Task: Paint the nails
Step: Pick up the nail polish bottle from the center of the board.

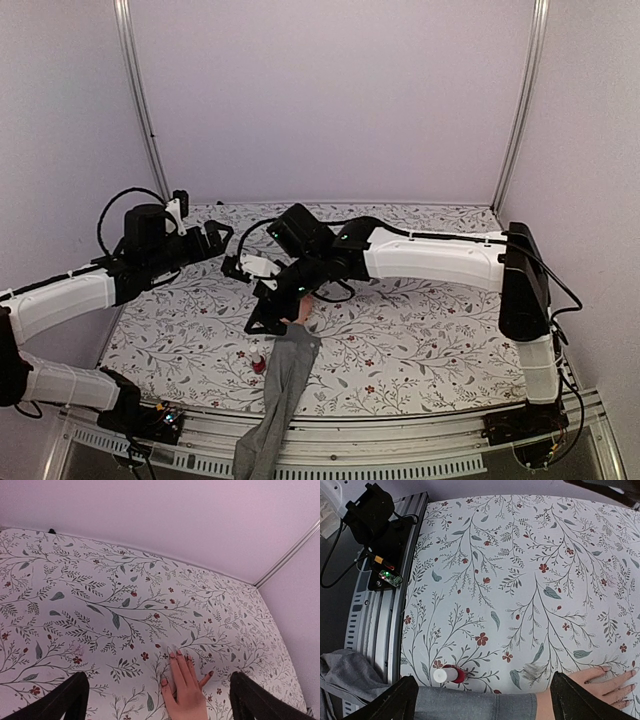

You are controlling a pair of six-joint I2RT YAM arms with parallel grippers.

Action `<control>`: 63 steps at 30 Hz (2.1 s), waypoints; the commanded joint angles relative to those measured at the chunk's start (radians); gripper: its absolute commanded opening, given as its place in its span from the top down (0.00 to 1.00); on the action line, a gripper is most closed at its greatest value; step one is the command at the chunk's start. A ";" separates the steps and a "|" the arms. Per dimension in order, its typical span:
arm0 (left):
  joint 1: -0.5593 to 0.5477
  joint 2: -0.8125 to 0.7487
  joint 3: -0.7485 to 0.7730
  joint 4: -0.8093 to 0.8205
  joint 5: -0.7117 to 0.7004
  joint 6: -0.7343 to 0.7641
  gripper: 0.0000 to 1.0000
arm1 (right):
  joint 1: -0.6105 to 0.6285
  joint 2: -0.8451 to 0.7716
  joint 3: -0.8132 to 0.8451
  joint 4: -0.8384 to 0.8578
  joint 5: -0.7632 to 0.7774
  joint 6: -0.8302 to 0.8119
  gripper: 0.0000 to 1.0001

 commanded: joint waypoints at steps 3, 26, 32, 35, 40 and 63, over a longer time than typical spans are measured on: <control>0.017 -0.017 -0.031 0.040 0.016 0.015 0.00 | 0.063 0.108 0.099 -0.097 0.073 -0.048 0.08; 0.035 0.036 -0.037 0.053 0.046 -0.008 0.00 | 0.095 0.183 0.101 -0.094 0.084 -0.061 0.45; 0.040 0.050 -0.035 0.046 0.042 -0.014 0.00 | 0.095 0.192 0.101 -0.095 0.082 -0.066 0.55; 0.042 0.056 -0.038 0.048 0.041 -0.016 0.00 | 0.093 0.194 0.101 -0.096 0.077 -0.067 0.59; 0.046 0.067 -0.030 0.041 0.037 -0.020 0.00 | 0.094 0.198 0.101 -0.096 0.070 -0.067 0.70; 0.020 0.009 -0.021 0.084 -0.163 0.030 0.00 | -0.089 -0.130 -0.079 0.045 -0.103 0.065 1.00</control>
